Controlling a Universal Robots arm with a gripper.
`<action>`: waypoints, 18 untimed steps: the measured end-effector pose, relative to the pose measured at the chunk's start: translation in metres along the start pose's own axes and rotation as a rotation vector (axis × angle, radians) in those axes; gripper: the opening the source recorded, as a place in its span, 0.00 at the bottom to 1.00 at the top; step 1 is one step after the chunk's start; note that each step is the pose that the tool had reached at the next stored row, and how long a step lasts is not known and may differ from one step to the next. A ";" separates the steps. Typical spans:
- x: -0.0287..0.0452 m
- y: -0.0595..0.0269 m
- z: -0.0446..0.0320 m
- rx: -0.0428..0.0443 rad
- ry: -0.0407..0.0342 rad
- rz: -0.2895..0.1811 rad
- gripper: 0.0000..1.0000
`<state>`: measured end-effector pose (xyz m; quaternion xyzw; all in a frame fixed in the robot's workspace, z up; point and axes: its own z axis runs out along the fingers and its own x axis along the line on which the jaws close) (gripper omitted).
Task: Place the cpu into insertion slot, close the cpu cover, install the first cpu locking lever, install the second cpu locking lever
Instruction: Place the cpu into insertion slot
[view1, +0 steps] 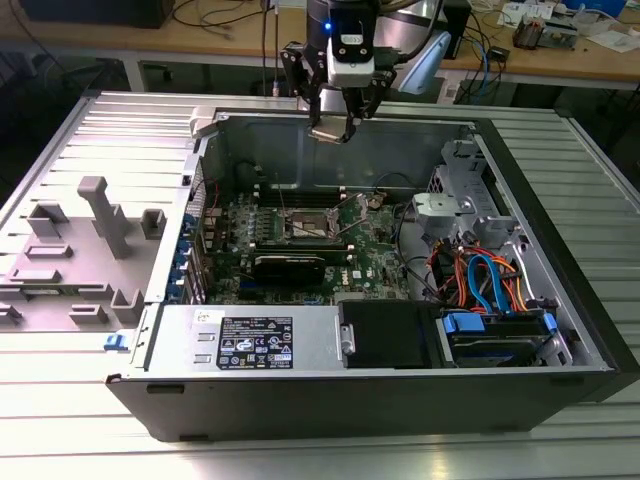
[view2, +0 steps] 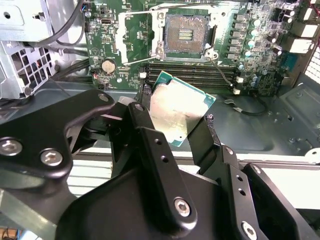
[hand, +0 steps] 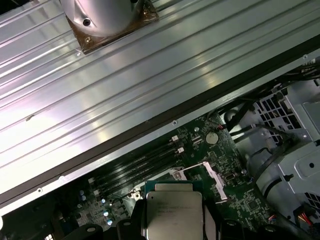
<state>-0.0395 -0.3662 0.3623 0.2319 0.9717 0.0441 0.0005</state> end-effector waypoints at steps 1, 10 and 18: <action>-0.0001 0.0000 0.0000 0.0001 0.0000 0.000 0.55; -0.0001 0.0000 -0.0001 0.0001 -0.0005 0.004 0.55; -0.0001 -0.0001 0.0014 -0.0021 -0.0099 0.114 0.55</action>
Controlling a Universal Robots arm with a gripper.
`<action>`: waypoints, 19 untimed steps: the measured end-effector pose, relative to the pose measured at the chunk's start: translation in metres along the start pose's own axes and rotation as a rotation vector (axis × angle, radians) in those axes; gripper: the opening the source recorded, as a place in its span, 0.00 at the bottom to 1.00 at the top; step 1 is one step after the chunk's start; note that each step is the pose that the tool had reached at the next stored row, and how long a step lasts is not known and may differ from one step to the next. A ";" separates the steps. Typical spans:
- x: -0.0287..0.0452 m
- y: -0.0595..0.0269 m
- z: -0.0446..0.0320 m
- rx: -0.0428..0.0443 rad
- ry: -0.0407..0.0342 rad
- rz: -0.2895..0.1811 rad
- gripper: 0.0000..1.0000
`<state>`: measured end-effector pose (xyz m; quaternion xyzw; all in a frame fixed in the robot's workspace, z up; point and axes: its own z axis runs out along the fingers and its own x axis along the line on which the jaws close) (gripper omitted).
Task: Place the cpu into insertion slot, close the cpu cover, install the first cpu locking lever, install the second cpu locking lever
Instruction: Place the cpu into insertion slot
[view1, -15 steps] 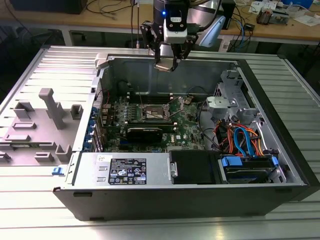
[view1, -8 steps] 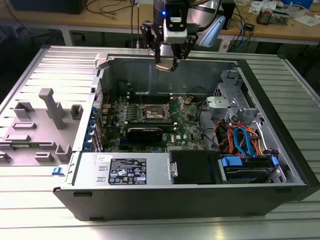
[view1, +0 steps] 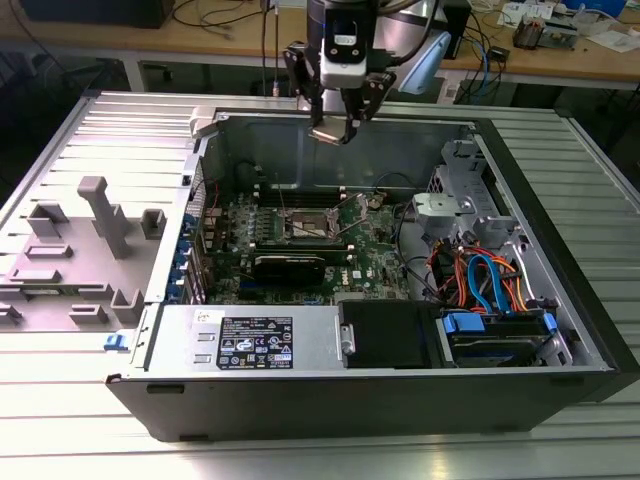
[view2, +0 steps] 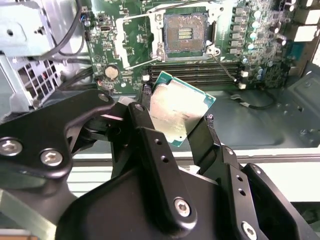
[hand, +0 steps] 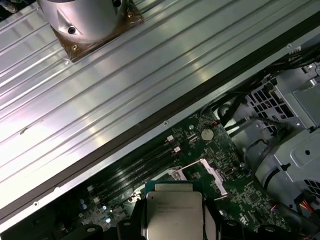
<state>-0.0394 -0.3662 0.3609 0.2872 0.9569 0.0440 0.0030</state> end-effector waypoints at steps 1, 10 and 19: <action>-0.0001 -0.0002 0.0002 -0.0002 -0.0007 0.009 0.55; -0.0009 -0.0018 0.0049 -0.0024 -0.0116 0.143 0.55; -0.0009 -0.0018 0.0049 -0.0023 -0.0118 0.145 0.55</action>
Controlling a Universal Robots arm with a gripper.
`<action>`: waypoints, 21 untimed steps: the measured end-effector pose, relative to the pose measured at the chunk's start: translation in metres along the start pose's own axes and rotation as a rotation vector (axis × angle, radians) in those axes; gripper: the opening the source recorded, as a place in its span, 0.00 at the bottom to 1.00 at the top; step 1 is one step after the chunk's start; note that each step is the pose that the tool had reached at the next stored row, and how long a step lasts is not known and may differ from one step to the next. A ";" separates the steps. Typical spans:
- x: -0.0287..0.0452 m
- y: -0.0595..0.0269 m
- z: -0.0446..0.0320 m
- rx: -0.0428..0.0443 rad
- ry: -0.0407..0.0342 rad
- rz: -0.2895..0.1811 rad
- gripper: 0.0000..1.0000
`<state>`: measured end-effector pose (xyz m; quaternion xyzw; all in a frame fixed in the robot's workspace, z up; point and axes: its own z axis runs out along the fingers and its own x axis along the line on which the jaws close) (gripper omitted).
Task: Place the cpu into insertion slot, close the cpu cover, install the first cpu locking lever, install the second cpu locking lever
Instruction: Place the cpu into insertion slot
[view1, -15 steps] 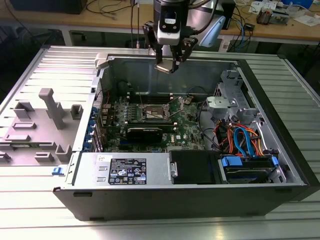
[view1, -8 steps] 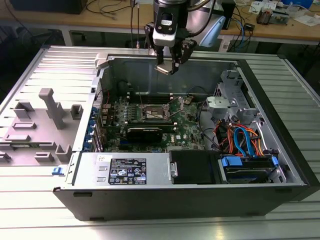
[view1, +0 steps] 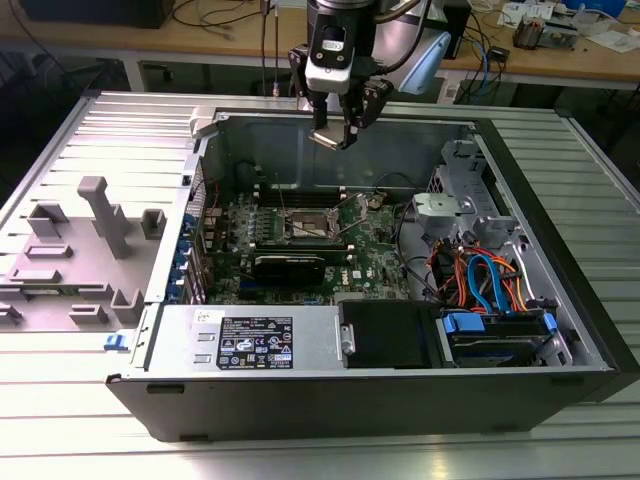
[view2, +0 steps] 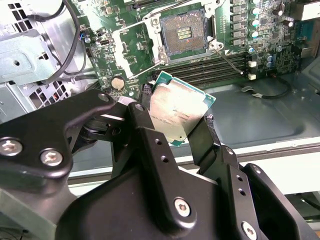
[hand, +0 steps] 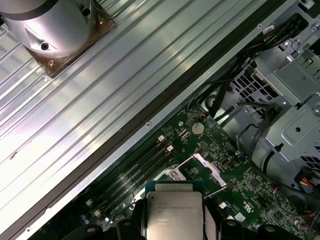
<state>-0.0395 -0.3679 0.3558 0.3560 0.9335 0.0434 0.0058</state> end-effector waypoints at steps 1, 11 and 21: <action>0.0000 0.0000 0.0000 0.0000 0.0000 0.000 0.55; 0.0000 0.0000 0.0006 -0.0010 -0.0042 0.049 0.55; 0.0038 -0.0053 0.0042 -0.0030 -0.0132 0.152 0.55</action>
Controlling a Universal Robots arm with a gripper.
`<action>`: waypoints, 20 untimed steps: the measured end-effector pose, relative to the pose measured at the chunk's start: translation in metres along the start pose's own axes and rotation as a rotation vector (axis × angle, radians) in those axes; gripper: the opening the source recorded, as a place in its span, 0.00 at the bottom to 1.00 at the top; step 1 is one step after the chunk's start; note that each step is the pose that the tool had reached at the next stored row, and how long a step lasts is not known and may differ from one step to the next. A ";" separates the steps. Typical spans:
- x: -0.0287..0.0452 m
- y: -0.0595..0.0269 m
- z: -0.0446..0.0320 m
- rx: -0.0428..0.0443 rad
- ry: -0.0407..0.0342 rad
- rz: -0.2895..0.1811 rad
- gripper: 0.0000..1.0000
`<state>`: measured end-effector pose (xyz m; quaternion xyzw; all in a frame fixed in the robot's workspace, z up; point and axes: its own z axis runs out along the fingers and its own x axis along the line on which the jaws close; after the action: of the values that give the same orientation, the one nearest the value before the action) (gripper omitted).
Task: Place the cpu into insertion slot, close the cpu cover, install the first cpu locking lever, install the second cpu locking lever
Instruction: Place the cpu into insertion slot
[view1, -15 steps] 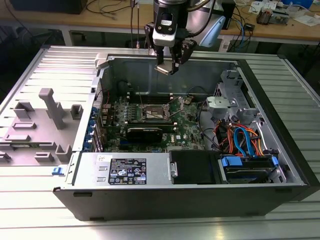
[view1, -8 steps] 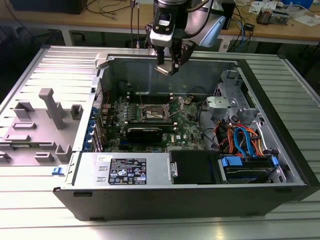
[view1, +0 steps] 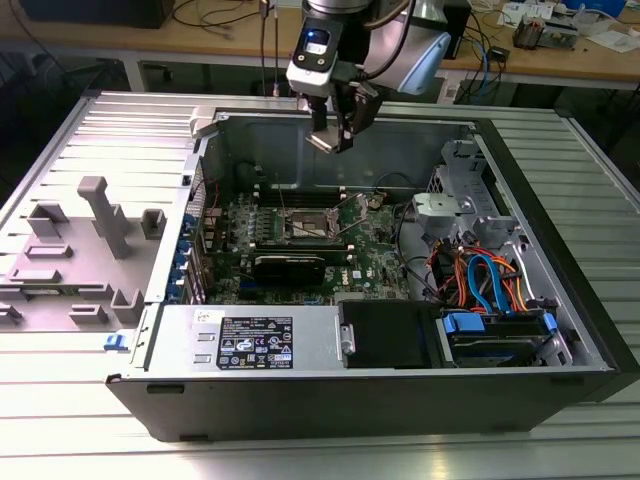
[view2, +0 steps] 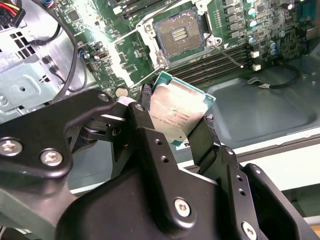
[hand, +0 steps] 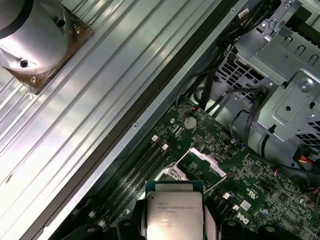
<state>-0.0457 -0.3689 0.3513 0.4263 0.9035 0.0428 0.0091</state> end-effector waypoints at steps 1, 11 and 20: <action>0.0003 -0.0007 0.0000 0.0000 -0.0001 0.001 0.55; 0.0004 -0.0008 0.0000 0.0001 -0.0001 0.002 0.55; 0.0003 -0.0009 0.0004 -0.0008 -0.0039 0.045 0.55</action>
<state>-0.0465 -0.3692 0.3509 0.4466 0.8936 0.0425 0.0101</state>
